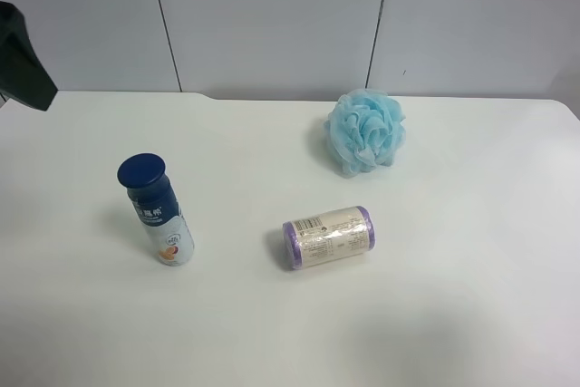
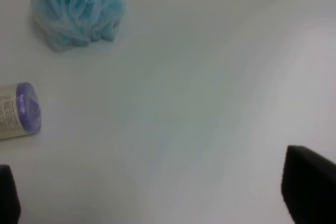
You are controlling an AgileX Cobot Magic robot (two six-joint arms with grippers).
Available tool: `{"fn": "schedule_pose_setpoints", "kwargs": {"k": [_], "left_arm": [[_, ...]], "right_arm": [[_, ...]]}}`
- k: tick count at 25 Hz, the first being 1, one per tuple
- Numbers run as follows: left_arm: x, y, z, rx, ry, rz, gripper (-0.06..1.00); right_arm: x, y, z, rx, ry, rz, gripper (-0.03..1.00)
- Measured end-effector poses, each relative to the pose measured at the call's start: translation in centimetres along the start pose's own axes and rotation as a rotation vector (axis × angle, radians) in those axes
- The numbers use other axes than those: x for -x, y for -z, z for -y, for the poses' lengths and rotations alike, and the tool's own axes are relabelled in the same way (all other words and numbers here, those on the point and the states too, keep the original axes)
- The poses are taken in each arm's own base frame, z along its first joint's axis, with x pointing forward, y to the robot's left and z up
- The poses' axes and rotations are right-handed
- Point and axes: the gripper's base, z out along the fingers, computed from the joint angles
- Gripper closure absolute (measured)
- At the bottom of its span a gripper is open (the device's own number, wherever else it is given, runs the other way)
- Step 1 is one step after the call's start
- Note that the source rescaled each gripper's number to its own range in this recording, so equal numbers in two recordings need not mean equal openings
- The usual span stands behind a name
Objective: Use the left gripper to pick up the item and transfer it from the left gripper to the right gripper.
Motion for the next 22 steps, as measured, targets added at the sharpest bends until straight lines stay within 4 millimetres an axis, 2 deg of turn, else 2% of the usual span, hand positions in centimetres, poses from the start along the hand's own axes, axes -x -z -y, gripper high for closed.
{"fn": "schedule_pose_setpoints", "kwargs": {"k": [10, 22], "left_arm": [[1.0, -3.6, 4.2, -0.02, 0.015, -0.114, -0.06], [1.6, -8.4, 5.6, 0.016, 0.008, -0.259, -0.06]], "right_arm": [[0.0, 0.0, 0.0, 0.0, 0.0, 0.0, -0.03], [0.0, 0.0, 0.0, 0.0, 0.0, 0.0, -0.03]]}}
